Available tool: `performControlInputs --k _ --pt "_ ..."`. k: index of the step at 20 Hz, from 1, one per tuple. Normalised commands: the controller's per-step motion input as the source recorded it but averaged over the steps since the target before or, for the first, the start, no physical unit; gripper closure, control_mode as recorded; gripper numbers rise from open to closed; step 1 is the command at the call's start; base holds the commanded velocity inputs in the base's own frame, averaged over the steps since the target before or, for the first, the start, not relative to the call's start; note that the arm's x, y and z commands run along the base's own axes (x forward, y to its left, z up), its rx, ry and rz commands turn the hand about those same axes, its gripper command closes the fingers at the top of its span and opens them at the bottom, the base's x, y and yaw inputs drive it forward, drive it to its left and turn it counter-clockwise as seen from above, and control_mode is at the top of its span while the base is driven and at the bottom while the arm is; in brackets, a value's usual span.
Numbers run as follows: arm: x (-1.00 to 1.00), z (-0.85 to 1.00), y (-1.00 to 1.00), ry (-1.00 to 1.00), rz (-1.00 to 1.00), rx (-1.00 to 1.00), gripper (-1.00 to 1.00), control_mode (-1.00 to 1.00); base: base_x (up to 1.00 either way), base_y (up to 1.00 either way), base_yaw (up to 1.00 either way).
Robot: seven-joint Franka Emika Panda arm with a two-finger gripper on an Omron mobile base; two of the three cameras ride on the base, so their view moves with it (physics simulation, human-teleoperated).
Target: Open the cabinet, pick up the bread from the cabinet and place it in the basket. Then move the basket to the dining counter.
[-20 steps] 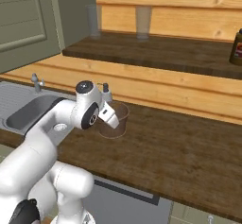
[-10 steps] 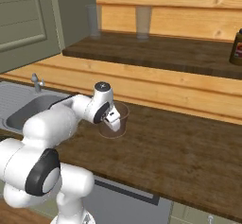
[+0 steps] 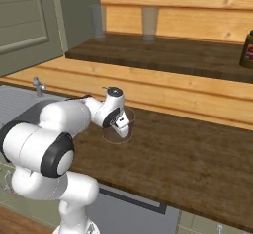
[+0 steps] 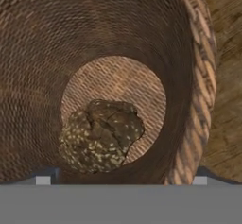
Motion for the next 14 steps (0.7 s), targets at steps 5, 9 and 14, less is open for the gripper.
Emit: performControlInputs --k 5,9,14 --pt "-0.04 -0.96 0.03 -0.07 -0.06 -0.01 1.0 -1.0 0.0 0.0 0.0" --pt "-0.03 -0.79 0.0 -0.02 -0.08 0.0 1.0 -1.0 0.0 0.0 0.0" --pt "-0.08 -0.13 -0.11 -0.05 0.0 0.0 1.0 -1.0 0.0 0.0 0.0"
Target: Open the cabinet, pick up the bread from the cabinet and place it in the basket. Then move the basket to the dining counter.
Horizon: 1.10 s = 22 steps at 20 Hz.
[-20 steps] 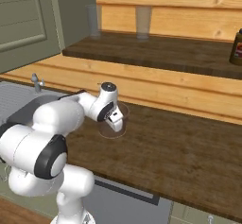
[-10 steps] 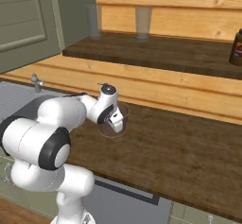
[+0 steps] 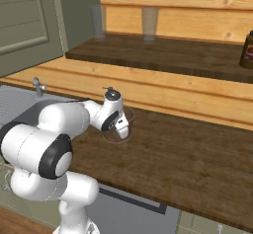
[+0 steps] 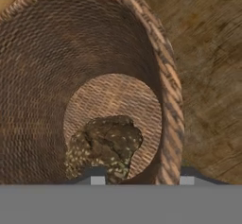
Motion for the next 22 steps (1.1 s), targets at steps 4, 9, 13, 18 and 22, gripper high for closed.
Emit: performControlInputs --k 4,9,13,18,22 --pt "-0.39 0.1 0.0 -0.03 0.0 0.0 1.0 -1.0 0.0 0.0 0.0" --pt "-0.65 0.58 -0.02 -0.01 0.0 0.0 1.0 -1.0 0.0 0.0 0.0" --pt "-0.64 0.99 -0.01 -0.02 0.0 0.0 1.0 -1.0 0.0 0.0 0.0" --pt "-0.54 0.91 0.0 0.0 0.0 0.0 1.0 -1.0 0.0 0.0 0.0" --pt "-0.51 0.71 -0.02 0.03 0.0 0.02 1.0 -1.0 0.0 0.0 0.0"
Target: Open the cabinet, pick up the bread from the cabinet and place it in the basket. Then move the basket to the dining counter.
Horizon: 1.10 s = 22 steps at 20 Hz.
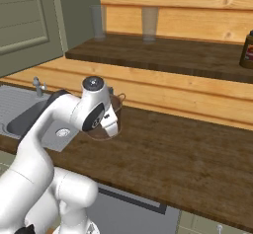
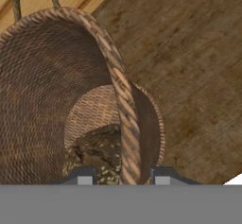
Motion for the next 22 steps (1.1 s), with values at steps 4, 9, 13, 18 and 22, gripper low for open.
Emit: performControlInputs --k 4,9,13,18,22 --pt "-0.23 0.52 0.03 0.03 0.0 0.08 1.0 -1.0 0.0 0.0 0.0" --pt "-0.18 0.07 0.04 -0.09 -0.01 0.04 1.0 -1.0 0.0 0.0 0.0" --pt "0.0 0.0 0.0 0.0 0.0 0.0 1.0 -1.0 0.0 0.0 0.0" --pt "-0.3 -0.01 -0.02 -0.01 0.0 0.0 1.0 1.0 -0.2 -0.03 0.0" --pt "0.0 0.0 0.0 0.0 0.0 0.0 1.0 1.0 -1.0 -0.22 -0.05"
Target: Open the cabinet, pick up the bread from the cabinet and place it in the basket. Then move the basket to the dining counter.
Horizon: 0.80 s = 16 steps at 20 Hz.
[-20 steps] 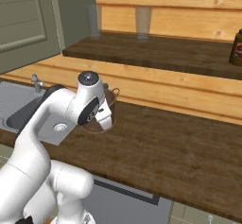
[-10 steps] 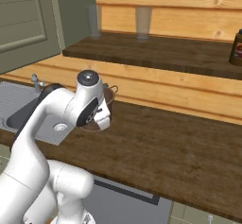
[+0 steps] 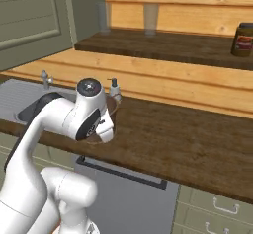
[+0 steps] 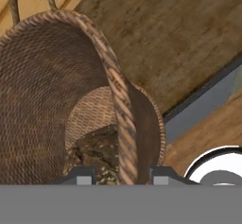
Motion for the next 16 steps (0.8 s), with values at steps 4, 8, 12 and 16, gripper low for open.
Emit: performControlInputs --k 4,8,12,16 --pt "0.0 0.0 0.0 0.0 0.0 0.0 1.0 1.0 -0.65 -0.08 -0.36" --pt "0.0 0.0 0.0 0.0 0.0 0.0 1.0 1.0 -0.06 -0.02 -0.59" --pt "0.0 0.0 0.0 0.0 0.0 0.0 1.0 1.0 0.0 -0.01 -0.65" --pt "0.0 0.0 0.0 0.0 0.0 0.0 1.0 1.0 0.08 0.0 -0.75"
